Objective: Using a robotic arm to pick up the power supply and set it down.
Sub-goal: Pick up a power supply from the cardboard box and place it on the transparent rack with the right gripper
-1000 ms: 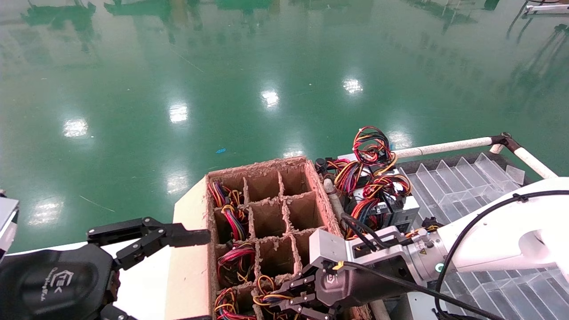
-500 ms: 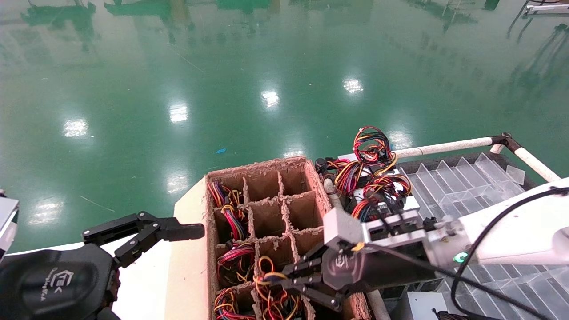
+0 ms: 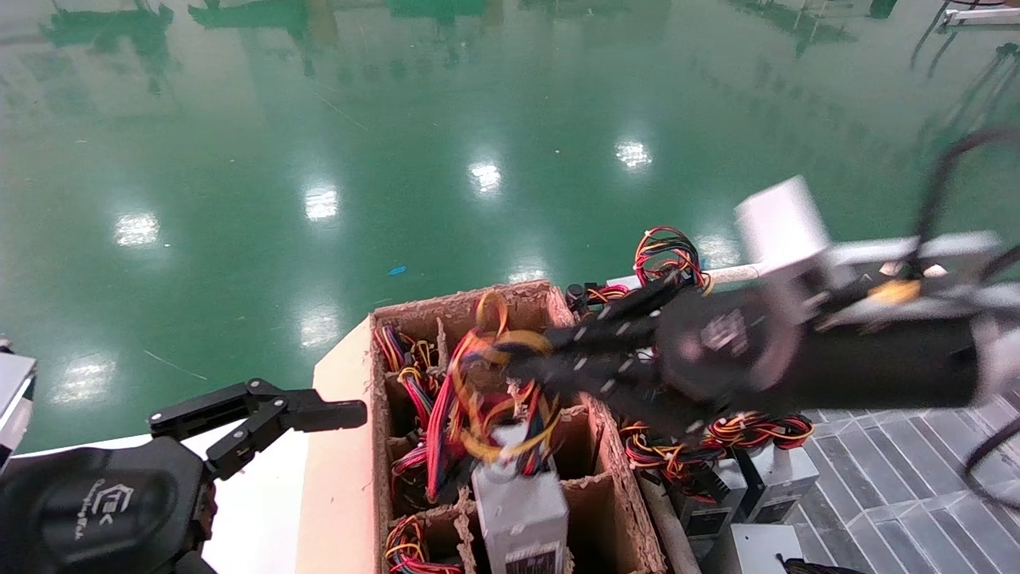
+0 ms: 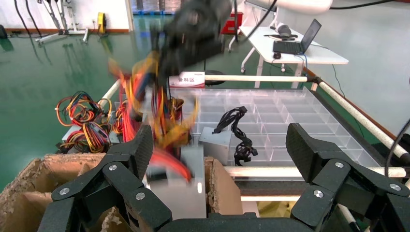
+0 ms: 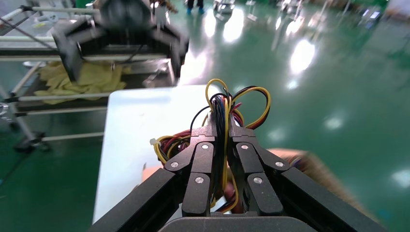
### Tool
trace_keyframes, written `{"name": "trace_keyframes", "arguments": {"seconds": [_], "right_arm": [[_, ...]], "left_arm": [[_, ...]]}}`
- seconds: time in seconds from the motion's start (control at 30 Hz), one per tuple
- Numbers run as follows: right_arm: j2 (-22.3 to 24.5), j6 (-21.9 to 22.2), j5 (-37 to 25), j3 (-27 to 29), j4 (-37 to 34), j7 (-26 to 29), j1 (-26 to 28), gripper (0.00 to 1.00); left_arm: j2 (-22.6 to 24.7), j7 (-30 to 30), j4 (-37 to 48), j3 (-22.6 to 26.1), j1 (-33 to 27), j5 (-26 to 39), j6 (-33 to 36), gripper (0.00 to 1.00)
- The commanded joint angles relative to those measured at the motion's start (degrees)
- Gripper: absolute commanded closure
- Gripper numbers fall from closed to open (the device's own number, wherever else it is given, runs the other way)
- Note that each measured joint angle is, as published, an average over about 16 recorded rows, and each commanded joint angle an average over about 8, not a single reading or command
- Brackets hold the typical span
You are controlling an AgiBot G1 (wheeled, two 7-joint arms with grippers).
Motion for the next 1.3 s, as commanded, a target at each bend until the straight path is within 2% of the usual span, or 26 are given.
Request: {"name": "trace_keyframes", "arguments": {"seconds": [0.03,0.23,0.53,0.73,1.3], "right_arm": [[2.19,0.12,2.34,-0.01,2.17,0.54,1.22,1.00],[8.84,0.28,4.57,-0.17,4.38,0.92,5.93,1.00],[18.79,0.09,3.26,-2.20,4.97,1.64,13.00,1.00],[24.50,-0.05,2.86,-4.47,4.30,1.51,15.71,1.00],[34.28,0.05,2.26,-11.10,0.27,-1.44,18.69,1.00]], "left_arm": [[0.00,0.00,0.00,0.00,0.00,0.00,0.00,0.00],[0.00,0.00,0.00,0.01,0.00,0.00,0.00,0.00],[-0.01,0.01,0.00,0.01,0.00,-0.01,-0.01,0.00],[-0.01,0.01,0.00,0.02,-0.01,-0.01,-0.01,0.00],[-0.01,0.02,0.00,0.03,-0.01,-0.02,-0.01,0.00]]}}
